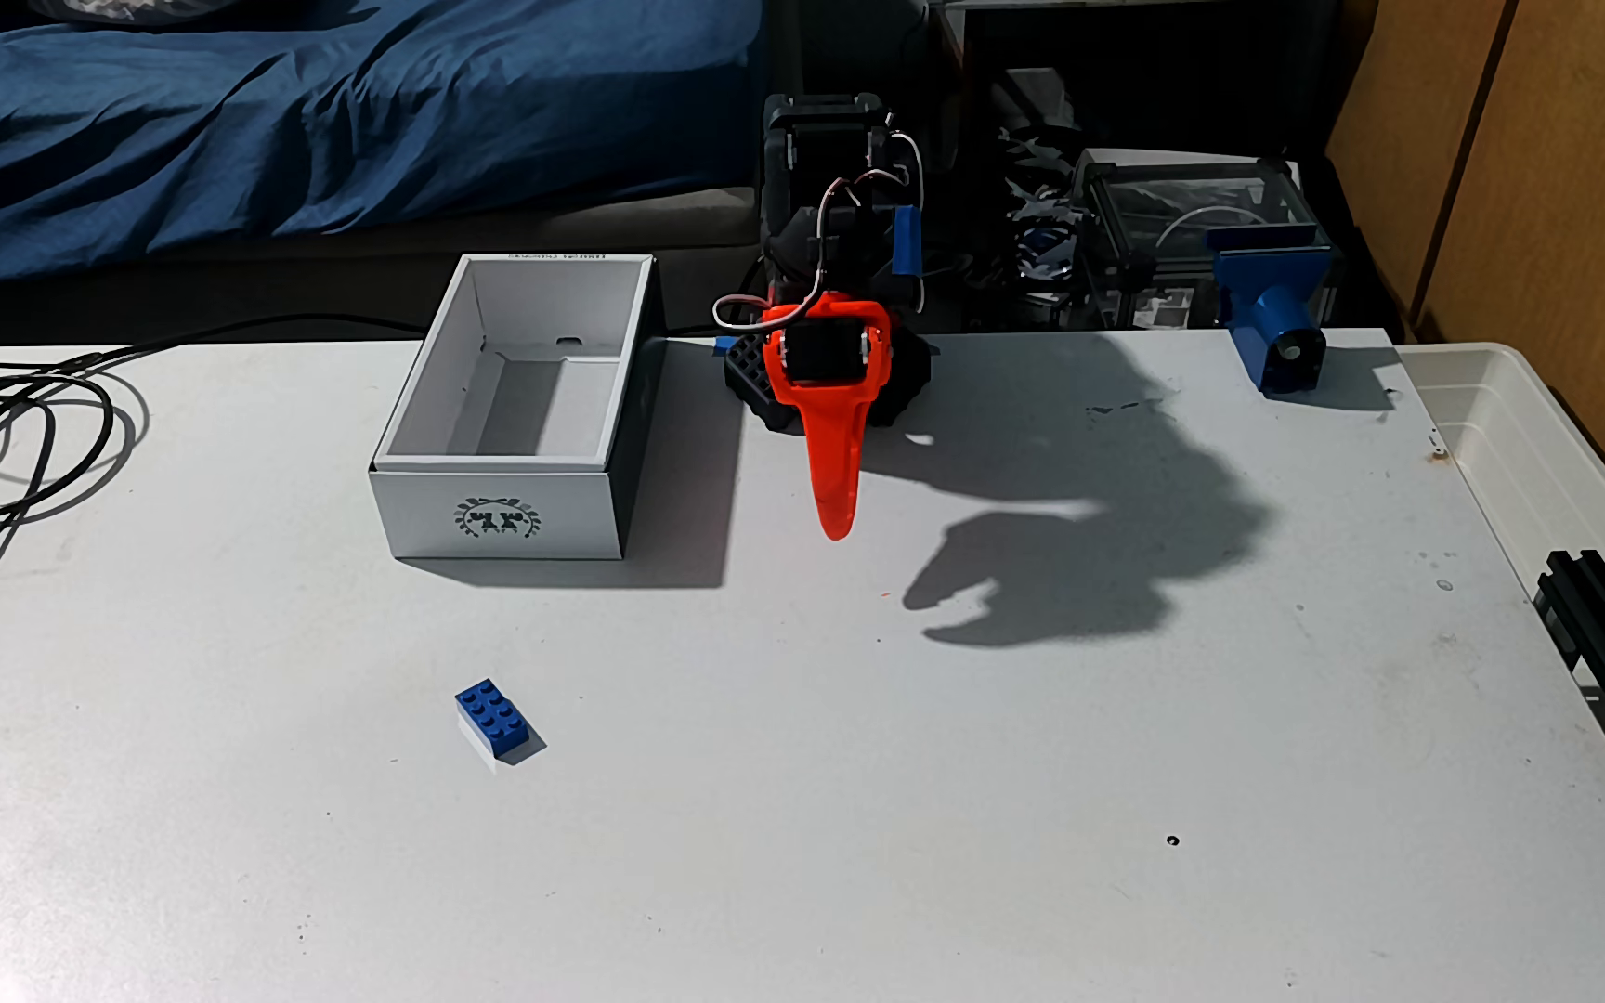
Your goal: Grab the blue brick and place in box
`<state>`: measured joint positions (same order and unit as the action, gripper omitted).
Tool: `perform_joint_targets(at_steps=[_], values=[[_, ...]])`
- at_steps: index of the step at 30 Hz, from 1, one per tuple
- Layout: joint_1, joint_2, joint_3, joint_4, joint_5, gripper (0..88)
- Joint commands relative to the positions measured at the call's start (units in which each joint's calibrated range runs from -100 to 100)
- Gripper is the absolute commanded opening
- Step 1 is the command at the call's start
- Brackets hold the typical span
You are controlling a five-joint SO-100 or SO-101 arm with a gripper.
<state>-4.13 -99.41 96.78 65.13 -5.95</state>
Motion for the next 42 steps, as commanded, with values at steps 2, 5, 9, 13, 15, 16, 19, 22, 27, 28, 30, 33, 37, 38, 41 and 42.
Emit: perform_joint_targets(at_steps=[2, 5, 9, 13, 15, 16, 19, 22, 27, 28, 30, 33, 37, 38, 41, 42], values=[[0.4, -0.6, -1.3, -0.2, 0.3, 7.0], [0.4, -0.6, -1.3, -0.2, 0.3, 7.0], [0.4, -0.6, -1.3, -0.2, 0.3, 7.0], [0.4, -0.6, -1.3, -0.2, 0.3, 7.0], [0.4, -0.6, -1.3, -0.2, 0.3, 7.0], [0.4, -0.6, -1.3, -0.3, 0.0, 7.0], [0.2, -0.6, -1.2, -0.4, -0.1, 7.0], [0.2, -0.6, -1.2, -0.4, -0.1, 7.0], [0.0, -0.6, -1.1, -0.5, -0.3, 7.0], [0.0, -0.6, -1.1, -0.5, -0.3, 7.0], [0.0, -0.6, -1.1, -0.5, -0.3, 7.0], [0.6, -0.6, -1.1, -0.5, -0.3, 7.1], [0.3, -0.6, -1.1, -0.5, -0.3, 7.4], [0.3, -0.6, -1.1, -0.5, -0.3, 7.4], [0.3, -0.6, -1.1, -0.5, -0.3, 7.1], [0.5, -0.6, -1.1, -0.5, -0.2, 7.1]])
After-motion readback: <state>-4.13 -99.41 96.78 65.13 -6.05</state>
